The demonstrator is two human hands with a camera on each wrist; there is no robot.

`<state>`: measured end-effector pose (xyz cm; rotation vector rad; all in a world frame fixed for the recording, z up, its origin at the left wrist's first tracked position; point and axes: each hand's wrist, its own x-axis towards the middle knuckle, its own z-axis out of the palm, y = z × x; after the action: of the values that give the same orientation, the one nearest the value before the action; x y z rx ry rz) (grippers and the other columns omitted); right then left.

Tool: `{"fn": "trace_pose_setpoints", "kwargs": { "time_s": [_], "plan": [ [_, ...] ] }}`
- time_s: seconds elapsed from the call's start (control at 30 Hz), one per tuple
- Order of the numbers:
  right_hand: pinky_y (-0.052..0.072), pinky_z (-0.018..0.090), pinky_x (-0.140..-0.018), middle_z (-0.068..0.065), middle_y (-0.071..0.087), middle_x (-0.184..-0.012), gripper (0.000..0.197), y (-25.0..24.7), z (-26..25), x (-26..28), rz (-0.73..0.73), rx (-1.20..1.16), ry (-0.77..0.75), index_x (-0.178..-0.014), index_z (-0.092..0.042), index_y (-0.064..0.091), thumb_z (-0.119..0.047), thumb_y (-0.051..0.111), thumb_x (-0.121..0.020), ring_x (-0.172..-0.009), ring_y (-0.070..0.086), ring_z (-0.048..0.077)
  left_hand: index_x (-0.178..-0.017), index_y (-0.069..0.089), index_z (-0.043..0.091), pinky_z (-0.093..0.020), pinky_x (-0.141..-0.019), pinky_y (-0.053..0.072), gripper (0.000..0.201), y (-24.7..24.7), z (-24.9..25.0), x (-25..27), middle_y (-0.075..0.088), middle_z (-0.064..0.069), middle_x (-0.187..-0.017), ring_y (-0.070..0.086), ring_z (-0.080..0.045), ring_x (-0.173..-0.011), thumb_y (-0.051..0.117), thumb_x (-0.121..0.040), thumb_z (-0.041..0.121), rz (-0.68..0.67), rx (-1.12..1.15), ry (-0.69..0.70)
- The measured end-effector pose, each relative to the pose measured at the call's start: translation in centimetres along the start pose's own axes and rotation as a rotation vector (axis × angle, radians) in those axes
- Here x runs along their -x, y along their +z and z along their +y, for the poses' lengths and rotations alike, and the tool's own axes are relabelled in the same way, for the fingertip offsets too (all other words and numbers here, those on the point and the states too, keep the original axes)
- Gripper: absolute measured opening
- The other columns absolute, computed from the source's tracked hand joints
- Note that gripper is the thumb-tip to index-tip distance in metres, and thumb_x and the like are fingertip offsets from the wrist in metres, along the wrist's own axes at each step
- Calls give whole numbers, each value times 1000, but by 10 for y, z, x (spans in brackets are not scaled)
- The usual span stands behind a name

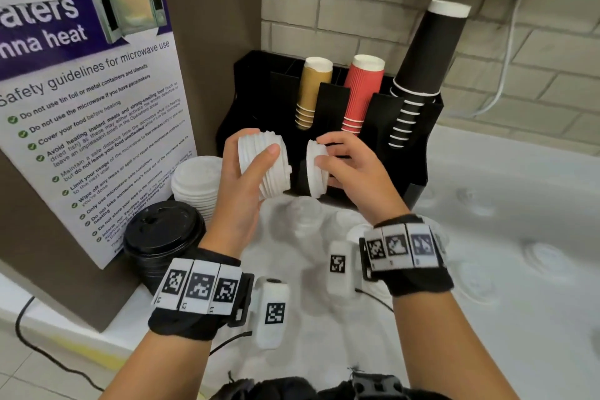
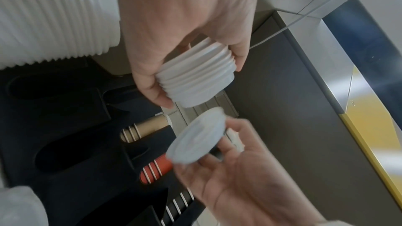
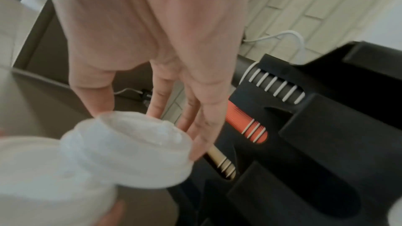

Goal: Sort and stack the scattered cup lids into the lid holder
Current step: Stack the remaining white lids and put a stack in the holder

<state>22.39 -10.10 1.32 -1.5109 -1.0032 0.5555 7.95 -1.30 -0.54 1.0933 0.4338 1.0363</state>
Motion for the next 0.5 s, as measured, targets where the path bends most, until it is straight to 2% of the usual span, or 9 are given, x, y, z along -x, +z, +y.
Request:
{"fn": "trace_pose_setpoints", "kwargs": {
  "time_s": [0.1,0.2,0.27,0.33,0.5],
  "plan": [
    [56,27,-77,3,63,-106,23,6,-5,19,8,-203,-24,-111,-23,62,-16,63,-89,-94,66,13,-114,55,29,-24,-70,53,42,3,-6,2,62,7,-104,65,-5,-92,75,-77,32,-52,-20,-37],
    [57,34,-81,12,63,-113,26,8,-11,25,-23,-223,-50,-115,-14,60,-6,58,-90,-99,65,21,-115,60,33,-27,-71,55,42,0,-8,4,64,2,-113,65,-12,-99,71,-74,34,-176,-37,-143],
    [56,42,-88,10,63,-115,29,9,-13,28,-45,-156,-61,-116,-13,61,-6,59,-88,-104,64,25,-115,61,33,-31,-77,54,41,-3,-8,6,64,-1,-118,65,-16,-103,70,-75,34,-217,-22,-186],
    [53,46,-92,6,63,-115,31,13,-14,31,-53,-103,-75,-115,-14,62,-7,63,-86,-106,62,24,-115,60,33,-35,-79,53,38,-4,-8,8,63,-2,-118,64,-17,-103,67,-77,33,-193,5,-200],
    [53,36,-92,-2,63,-108,30,22,-15,36,-29,-32,-135,-113,-10,61,-4,67,-84,-102,61,13,-115,57,34,-35,-74,55,39,-4,-7,12,61,-3,-119,63,-19,-103,65,-77,37,-158,4,-192]
  ]
}}
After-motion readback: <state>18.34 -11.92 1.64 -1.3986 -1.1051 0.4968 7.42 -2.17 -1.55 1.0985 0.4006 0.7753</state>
